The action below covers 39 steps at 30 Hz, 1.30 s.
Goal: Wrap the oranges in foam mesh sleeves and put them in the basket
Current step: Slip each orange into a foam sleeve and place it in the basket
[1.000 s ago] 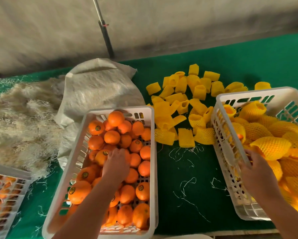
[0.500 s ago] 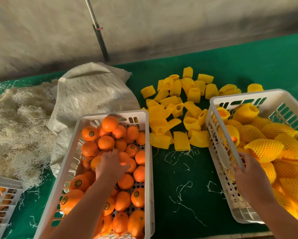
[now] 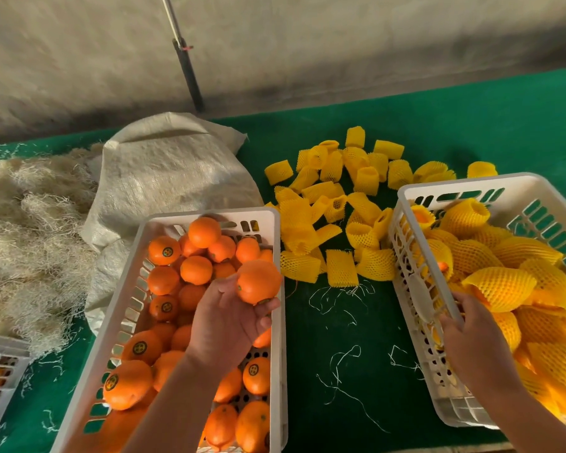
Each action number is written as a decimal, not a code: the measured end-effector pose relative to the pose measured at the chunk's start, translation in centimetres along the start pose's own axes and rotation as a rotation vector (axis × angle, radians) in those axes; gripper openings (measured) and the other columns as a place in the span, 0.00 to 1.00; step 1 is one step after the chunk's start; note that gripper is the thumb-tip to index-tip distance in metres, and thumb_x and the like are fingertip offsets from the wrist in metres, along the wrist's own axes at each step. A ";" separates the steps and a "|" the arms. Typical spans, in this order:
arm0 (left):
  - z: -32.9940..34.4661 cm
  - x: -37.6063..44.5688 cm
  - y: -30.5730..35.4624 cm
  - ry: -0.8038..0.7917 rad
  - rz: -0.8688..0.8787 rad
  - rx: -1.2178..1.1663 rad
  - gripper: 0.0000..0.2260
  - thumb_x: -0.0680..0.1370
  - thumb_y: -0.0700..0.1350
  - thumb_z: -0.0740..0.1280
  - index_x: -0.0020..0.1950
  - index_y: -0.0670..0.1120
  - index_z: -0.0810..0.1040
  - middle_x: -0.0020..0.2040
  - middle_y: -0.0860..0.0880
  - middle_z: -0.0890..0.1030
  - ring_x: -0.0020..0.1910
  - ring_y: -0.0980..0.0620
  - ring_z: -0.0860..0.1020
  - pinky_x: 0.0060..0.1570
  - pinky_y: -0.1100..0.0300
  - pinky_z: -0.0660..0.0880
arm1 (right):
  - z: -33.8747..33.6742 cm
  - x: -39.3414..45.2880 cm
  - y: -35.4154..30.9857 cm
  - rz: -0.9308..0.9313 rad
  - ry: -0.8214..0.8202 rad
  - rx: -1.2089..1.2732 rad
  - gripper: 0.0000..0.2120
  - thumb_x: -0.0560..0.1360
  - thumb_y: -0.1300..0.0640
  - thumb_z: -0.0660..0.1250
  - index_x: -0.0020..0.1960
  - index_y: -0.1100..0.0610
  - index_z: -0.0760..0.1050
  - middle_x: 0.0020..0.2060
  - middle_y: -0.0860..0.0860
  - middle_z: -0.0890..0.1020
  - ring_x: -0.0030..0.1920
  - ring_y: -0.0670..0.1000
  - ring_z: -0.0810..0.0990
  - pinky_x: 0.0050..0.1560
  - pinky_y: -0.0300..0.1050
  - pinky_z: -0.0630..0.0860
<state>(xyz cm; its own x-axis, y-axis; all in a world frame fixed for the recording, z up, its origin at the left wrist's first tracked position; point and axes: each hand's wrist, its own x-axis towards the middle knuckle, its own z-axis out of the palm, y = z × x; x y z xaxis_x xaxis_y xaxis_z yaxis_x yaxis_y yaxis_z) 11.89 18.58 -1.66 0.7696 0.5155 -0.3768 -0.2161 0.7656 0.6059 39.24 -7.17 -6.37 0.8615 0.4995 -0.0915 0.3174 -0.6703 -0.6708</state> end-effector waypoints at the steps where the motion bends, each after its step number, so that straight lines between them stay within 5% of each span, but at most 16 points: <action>1: 0.7 0.2 -0.2 -0.019 -0.009 -0.003 0.33 0.76 0.58 0.72 0.77 0.46 0.69 0.72 0.33 0.74 0.49 0.43 0.81 0.37 0.57 0.80 | -0.1 0.0 -0.1 0.004 0.000 -0.008 0.16 0.83 0.55 0.66 0.69 0.52 0.70 0.53 0.52 0.77 0.44 0.54 0.81 0.32 0.51 0.82; 4: 1.9 1.0 -1.0 0.011 0.019 0.129 0.35 0.73 0.58 0.76 0.76 0.48 0.70 0.68 0.35 0.78 0.50 0.41 0.82 0.36 0.57 0.80 | -0.1 -0.1 -0.5 0.030 0.011 -0.066 0.20 0.80 0.52 0.70 0.70 0.52 0.70 0.56 0.52 0.74 0.50 0.55 0.79 0.41 0.58 0.84; 7: 2.4 1.7 -2.3 0.069 0.127 0.559 0.33 0.69 0.59 0.80 0.72 0.58 0.73 0.66 0.43 0.78 0.53 0.41 0.84 0.42 0.56 0.82 | -0.1 -0.1 -1.0 0.015 0.081 -0.197 0.26 0.78 0.49 0.72 0.72 0.53 0.68 0.63 0.55 0.71 0.62 0.59 0.74 0.53 0.60 0.82; 10: 2.6 2.6 -3.9 0.124 0.272 1.211 0.36 0.64 0.68 0.78 0.70 0.69 0.68 0.65 0.70 0.68 0.55 0.53 0.80 0.42 0.62 0.81 | 0.3 -0.1 -2.2 -0.213 0.178 -0.321 0.28 0.75 0.52 0.74 0.72 0.55 0.69 0.65 0.55 0.70 0.65 0.57 0.73 0.57 0.57 0.80; 12: 2.5 3.3 -5.1 0.067 0.335 1.497 0.36 0.65 0.71 0.75 0.70 0.72 0.63 0.63 0.80 0.62 0.56 0.62 0.75 0.45 0.67 0.75 | 1.2 0.3 -3.6 -0.383 0.150 -0.312 0.25 0.76 0.53 0.74 0.70 0.56 0.72 0.63 0.54 0.72 0.65 0.55 0.73 0.61 0.53 0.79; 16: 2.2 4.3 -6.9 -0.076 0.423 1.772 0.35 0.70 0.72 0.69 0.73 0.70 0.58 0.69 0.76 0.60 0.51 0.64 0.73 0.46 0.72 0.69 | 4.1 1.9 -6.5 -0.503 0.032 -0.294 0.15 0.79 0.52 0.70 0.64 0.53 0.78 0.58 0.48 0.78 0.59 0.48 0.75 0.61 0.40 0.73; 20: 2.0 5.1 -7.7 -0.074 0.416 1.907 0.36 0.72 0.70 0.68 0.75 0.65 0.57 0.71 0.67 0.63 0.52 0.59 0.77 0.44 0.72 0.66 | 7.6 4.5 -8.9 -0.554 -0.205 -0.296 0.14 0.83 0.55 0.66 0.68 0.53 0.77 0.64 0.48 0.76 0.65 0.47 0.74 0.59 0.31 0.66; 24: 1.8 5.3 -7.7 -0.061 0.390 1.915 0.35 0.71 0.70 0.67 0.75 0.64 0.59 0.70 0.65 0.65 0.49 0.63 0.74 0.42 0.73 0.65 | 11.0 8.0 -11.4 -0.569 -0.446 -0.385 0.19 0.85 0.57 0.62 0.75 0.53 0.71 0.80 0.52 0.62 0.79 0.52 0.61 0.75 0.44 0.66; 26: 1.6 5.5 -8.0 -0.064 0.369 1.926 0.35 0.71 0.70 0.67 0.76 0.64 0.60 0.71 0.65 0.66 0.50 0.62 0.77 0.43 0.72 0.64 | 12.6 9.7 -13.0 -0.534 -0.531 -0.477 0.23 0.81 0.60 0.67 0.75 0.51 0.70 0.83 0.50 0.54 0.81 0.55 0.58 0.74 0.50 0.69; 31: 1.1 6.5 -8.2 -0.081 0.255 1.894 0.39 0.69 0.71 0.65 0.76 0.68 0.52 0.73 0.67 0.59 0.56 0.59 0.77 0.46 0.66 0.64 | 16.1 13.7 -15.8 -0.546 -0.698 -0.694 0.28 0.79 0.64 0.68 0.77 0.54 0.67 0.84 0.52 0.41 0.72 0.57 0.72 0.66 0.52 0.76; 35: 0.6 7.3 -8.4 -0.090 0.229 1.894 0.39 0.69 0.72 0.64 0.75 0.70 0.48 0.72 0.68 0.56 0.54 0.63 0.67 0.43 0.68 0.60 | 17.8 16.0 -16.3 -0.491 -0.751 -0.656 0.24 0.82 0.62 0.62 0.77 0.60 0.64 0.82 0.58 0.53 0.73 0.63 0.71 0.69 0.58 0.73; 39: 0.3 7.5 -8.6 -0.088 0.224 1.895 0.39 0.69 0.73 0.63 0.75 0.70 0.48 0.72 0.68 0.55 0.54 0.63 0.66 0.42 0.68 0.61 | 17.4 16.7 -15.7 -0.535 -0.687 -0.558 0.18 0.84 0.63 0.61 0.73 0.59 0.68 0.83 0.53 0.54 0.71 0.55 0.74 0.66 0.49 0.72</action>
<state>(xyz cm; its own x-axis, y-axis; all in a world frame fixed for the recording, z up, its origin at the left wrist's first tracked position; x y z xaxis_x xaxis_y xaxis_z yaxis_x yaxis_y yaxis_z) 19.70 15.73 -9.46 0.8619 0.4660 -0.1997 0.4969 -0.6984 0.5151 41.74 21.22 -10.12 0.1971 0.8951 -0.3998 0.8820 -0.3400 -0.3264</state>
